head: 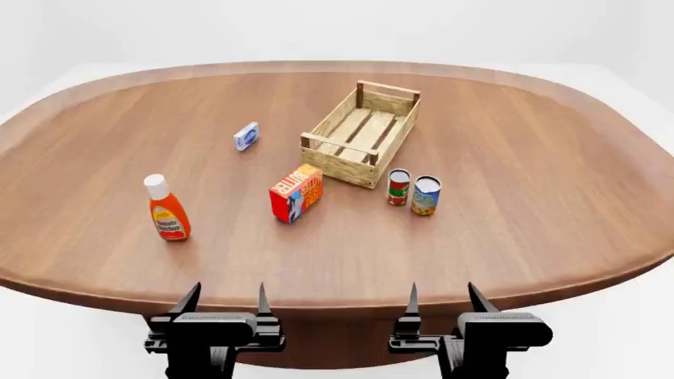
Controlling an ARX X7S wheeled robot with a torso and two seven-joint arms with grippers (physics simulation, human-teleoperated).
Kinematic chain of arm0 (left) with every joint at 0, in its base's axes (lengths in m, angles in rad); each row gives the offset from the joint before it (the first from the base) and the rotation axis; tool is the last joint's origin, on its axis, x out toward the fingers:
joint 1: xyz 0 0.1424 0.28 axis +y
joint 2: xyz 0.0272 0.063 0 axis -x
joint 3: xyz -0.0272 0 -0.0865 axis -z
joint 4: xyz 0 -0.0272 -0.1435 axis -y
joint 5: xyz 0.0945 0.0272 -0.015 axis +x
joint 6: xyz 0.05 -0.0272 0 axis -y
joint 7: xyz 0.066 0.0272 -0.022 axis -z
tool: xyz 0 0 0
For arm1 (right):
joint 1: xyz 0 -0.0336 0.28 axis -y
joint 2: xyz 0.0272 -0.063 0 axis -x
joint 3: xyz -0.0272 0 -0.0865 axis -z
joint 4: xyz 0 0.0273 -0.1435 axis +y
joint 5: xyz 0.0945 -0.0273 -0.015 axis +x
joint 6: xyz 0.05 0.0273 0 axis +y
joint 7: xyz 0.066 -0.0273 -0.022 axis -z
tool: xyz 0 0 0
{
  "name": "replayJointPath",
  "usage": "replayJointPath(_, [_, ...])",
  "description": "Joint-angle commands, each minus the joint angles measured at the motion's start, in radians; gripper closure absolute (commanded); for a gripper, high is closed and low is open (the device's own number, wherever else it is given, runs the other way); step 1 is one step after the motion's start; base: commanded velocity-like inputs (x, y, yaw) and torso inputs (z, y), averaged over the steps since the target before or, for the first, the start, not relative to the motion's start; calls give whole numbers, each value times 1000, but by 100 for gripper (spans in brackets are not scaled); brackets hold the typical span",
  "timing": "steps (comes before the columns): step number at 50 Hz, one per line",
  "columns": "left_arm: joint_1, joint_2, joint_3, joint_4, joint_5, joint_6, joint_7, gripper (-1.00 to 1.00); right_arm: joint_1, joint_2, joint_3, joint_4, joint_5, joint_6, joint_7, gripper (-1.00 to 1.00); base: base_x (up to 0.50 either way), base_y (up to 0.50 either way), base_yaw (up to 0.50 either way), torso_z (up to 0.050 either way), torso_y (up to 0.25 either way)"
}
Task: Pick up the ketchup, and put it in the wooden tray.
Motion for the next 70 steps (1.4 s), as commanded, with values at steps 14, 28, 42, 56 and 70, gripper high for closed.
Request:
replayJointPath(14, [8,-51,47,55,-96,-28,-45,-100,-17,51,-66,-21,53,-7,62,-100,0,0,0,0,0])
replayJointPath(28, [-19,-73,60,21,-118,-27,-75,-100,33,64,-95,28,92,15,72,-100,0,-288,0,0,0])
replayJointPath(42, [-31,-93,78,22,-130,-32,-90,-100,52,85,-107,13,117,40,93,-100,0,-500,0,0,0])
replayJointPath(56, [-119,-161,129,123,-110,-152,-65,-100,111,146,-111,-111,144,200,93,-100,10,-500,0,0,0])
replayJointPath(70, [-329,-184,165,93,-86,-290,-47,-100,269,206,-95,-143,222,435,50,-100,38,-500,0,0,0])
